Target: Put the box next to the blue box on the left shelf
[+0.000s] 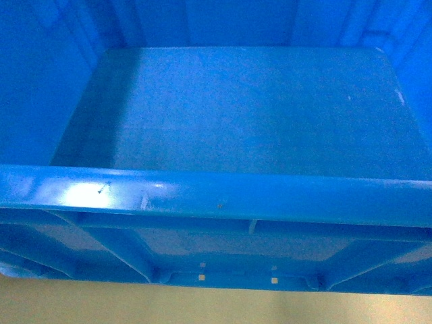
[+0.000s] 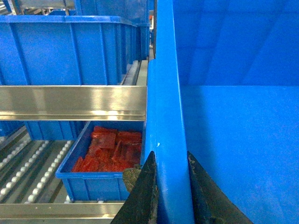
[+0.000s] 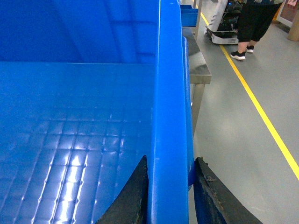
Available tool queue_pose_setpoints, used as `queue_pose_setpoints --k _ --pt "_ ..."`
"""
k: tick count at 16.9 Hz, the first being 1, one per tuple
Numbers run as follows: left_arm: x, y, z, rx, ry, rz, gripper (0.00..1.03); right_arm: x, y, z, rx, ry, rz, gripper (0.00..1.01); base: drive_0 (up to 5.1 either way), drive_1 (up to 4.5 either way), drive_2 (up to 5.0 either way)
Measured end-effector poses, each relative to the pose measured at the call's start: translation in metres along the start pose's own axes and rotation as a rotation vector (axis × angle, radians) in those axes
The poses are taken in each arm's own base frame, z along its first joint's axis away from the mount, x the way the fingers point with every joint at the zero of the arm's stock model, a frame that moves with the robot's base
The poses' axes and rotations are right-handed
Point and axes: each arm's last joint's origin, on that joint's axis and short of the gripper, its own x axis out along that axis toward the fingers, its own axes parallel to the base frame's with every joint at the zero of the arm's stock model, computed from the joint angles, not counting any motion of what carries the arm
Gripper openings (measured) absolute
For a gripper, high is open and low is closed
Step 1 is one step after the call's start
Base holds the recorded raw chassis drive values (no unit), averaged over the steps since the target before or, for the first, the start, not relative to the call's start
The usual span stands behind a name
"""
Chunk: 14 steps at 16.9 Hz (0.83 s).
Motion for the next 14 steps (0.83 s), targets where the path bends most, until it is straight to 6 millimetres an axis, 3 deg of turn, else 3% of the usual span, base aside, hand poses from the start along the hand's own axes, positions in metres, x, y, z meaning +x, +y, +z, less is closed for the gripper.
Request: queue_pose_setpoints --k 14 --pt "0.0 0.0 0.0 0.0 0.0 0.0 0.09 0.0 0.0 0.0 0.0 0.0 0.002 0.2 -5.1 2.38 2.4"
